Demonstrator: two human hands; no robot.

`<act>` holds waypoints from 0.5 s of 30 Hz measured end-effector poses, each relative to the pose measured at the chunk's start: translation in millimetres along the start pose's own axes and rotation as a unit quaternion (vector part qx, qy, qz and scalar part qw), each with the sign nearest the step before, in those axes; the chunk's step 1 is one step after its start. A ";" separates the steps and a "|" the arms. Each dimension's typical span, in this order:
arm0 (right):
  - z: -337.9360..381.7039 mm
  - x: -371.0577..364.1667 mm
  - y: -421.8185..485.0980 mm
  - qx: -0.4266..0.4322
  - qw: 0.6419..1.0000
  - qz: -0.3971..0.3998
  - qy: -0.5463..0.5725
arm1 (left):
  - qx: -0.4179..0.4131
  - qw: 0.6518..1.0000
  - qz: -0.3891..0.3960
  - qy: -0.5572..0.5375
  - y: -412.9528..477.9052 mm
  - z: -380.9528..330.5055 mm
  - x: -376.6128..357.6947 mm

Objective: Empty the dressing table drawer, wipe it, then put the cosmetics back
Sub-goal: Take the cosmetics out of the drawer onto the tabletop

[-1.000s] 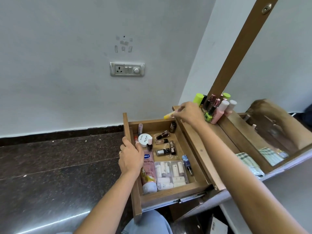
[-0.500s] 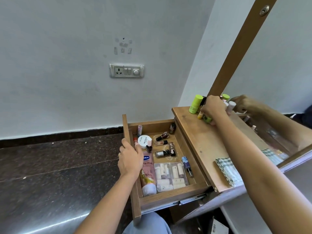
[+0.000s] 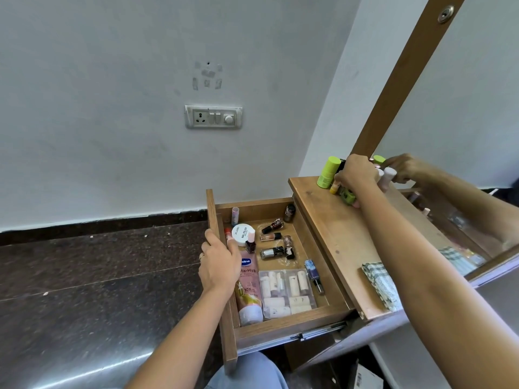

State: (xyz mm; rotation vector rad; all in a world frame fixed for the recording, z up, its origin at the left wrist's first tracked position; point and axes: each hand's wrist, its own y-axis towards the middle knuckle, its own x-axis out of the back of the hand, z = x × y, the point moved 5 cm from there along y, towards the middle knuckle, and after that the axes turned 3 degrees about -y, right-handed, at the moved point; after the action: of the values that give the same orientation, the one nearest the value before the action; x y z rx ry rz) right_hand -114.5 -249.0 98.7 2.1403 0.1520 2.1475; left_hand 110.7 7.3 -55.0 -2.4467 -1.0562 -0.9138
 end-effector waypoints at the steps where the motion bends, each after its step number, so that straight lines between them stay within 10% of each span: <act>1: 0.2 1.0 0.5 -0.002 1.000 -0.003 -0.002 | -0.001 1.000 -0.001 -0.001 0.3 0.1 0.1; 8: 28.8 19.5 -34.6 0.031 0.994 -0.104 0.002 | -0.001 1.000 0.003 -0.005 0.1 -0.8 0.2; 15: 147.1 -80.0 -112.7 0.243 0.943 0.123 0.190 | 0.003 1.000 0.005 -0.004 -0.5 -0.5 0.8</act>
State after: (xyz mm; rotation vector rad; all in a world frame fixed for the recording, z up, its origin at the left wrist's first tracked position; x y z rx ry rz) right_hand 33.3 -149.7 3.7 2.0140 0.5224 2.9145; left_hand 110.4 7.8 -54.1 -2.4515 -1.0454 -0.8978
